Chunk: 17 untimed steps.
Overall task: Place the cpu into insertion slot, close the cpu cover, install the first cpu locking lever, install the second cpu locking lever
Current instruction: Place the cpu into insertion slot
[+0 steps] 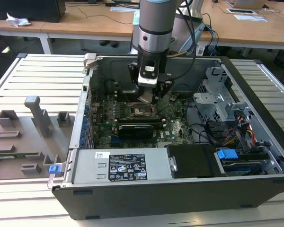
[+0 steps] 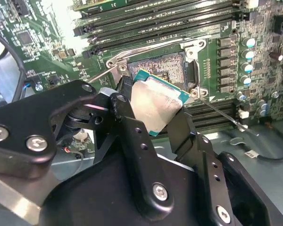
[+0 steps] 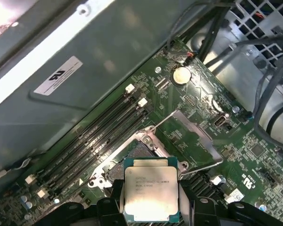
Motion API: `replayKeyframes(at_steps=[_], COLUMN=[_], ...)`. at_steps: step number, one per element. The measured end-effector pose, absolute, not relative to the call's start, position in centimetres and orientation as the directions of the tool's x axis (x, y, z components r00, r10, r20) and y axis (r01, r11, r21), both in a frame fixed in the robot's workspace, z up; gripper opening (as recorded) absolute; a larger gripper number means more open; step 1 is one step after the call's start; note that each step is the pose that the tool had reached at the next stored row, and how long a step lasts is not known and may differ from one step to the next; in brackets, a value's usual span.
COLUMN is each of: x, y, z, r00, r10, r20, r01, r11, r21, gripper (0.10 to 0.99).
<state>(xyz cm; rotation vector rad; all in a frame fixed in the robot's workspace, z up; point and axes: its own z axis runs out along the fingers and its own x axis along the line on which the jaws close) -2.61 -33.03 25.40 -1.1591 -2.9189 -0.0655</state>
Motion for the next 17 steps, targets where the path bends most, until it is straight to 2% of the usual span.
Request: replayKeyframes(at_steps=[17], x=[-2.61], y=[-33.03], z=[25.36], r00=[-0.551], r10=[0.834], r20=[0.014], r01=[0.834], r11=[0.55], r21=[0.037], gripper=[0.541])
